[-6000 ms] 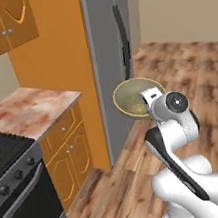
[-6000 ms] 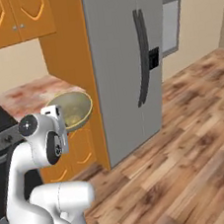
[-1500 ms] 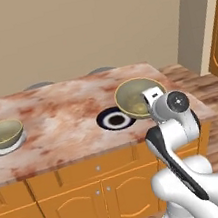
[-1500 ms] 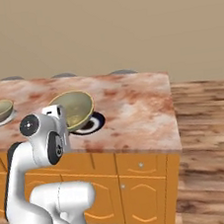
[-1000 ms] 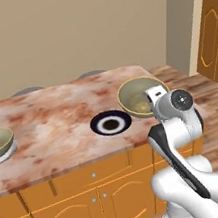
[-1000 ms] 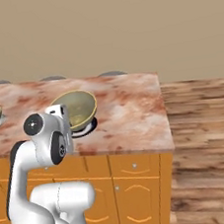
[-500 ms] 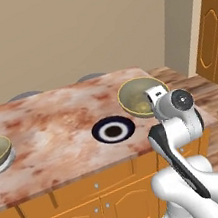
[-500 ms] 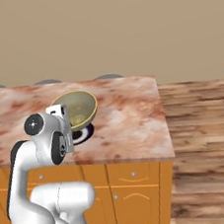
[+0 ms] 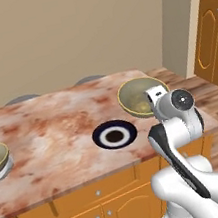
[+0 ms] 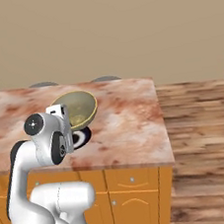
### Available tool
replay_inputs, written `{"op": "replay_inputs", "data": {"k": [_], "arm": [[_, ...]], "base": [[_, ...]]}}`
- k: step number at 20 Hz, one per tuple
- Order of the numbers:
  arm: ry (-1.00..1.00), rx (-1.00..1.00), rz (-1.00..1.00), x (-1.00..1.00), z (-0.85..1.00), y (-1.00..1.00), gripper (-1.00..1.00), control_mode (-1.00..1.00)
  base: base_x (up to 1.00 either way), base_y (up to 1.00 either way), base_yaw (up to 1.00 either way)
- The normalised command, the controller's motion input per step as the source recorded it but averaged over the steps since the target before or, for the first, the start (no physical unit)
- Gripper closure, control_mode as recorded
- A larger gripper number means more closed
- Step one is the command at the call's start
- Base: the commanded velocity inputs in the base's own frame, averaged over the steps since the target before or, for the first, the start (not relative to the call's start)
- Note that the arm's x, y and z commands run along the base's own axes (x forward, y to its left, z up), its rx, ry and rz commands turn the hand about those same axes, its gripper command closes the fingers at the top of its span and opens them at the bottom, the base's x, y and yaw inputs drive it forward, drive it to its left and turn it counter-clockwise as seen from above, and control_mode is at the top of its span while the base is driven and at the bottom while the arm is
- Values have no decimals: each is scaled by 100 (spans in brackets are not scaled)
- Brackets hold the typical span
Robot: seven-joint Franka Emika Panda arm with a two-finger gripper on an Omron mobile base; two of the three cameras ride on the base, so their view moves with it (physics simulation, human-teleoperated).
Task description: Move the bowls from the cabinet to the plates on the dining table.
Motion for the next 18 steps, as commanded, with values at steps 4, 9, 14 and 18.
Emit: {"op": "replay_inputs", "data": {"k": [4,9,14,18], "arm": [[0,0,0,0,0,0,100,100],[0,0,0,0,0,0,100,100],[0,0,0,0,0,0,100,100],[0,0,0,0,0,0,100,100]], "base": [[37,10,-5],[11,8,-3],[2,0,-1],[2,0,0]]}}
